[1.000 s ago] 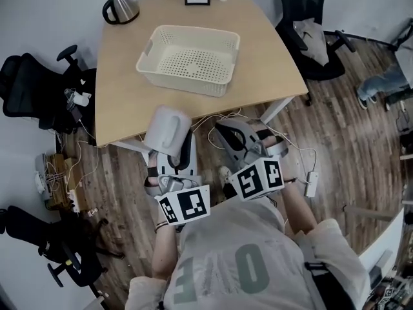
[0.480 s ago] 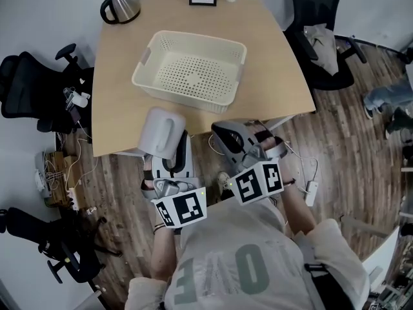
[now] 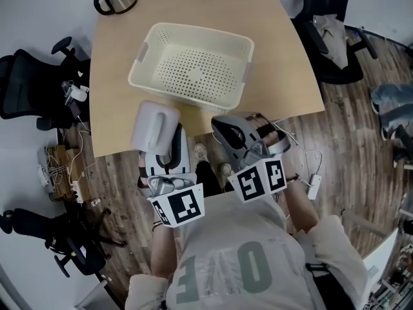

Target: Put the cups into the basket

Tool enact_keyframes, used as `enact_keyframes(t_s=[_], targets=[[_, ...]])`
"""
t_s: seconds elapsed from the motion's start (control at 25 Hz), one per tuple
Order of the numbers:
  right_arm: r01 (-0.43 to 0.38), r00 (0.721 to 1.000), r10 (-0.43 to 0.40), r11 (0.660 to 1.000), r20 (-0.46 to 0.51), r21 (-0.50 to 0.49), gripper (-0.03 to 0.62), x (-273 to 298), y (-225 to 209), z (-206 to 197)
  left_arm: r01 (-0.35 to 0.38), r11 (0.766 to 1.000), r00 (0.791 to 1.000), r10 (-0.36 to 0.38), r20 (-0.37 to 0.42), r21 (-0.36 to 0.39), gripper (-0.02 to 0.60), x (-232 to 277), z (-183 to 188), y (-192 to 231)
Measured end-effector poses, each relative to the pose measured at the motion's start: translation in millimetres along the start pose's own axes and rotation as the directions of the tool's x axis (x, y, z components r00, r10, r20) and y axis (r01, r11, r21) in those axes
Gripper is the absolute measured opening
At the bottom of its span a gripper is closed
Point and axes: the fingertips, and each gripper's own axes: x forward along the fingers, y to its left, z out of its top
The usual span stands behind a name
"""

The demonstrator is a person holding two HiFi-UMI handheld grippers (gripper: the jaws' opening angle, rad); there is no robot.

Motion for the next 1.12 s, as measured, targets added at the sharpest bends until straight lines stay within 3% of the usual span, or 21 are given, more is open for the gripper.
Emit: enact_keyframes(t_s=[0.36,0.76,1.12], targets=[[0.053,0.998,-0.052,0.999,-0.036,0.012,-0.002,54,-39,2,0.035,0.999,0.997,-0.036,0.071,0.013,0.06,53,-5,43],[0.124,0.985,-0.121,0.992,-0.12,0.015,-0.002,116,-91,25,0.101,0.995,0.984,-0.097,0.147,-0.021,0.06,114,-14,113],[0.187,0.971,-0.179,0.982,-0.155,0.034,-0.002,141,-118,21,0.186,0.982,0.969,-0.183,0.169,-0.005,0.06,155,-15,120]])
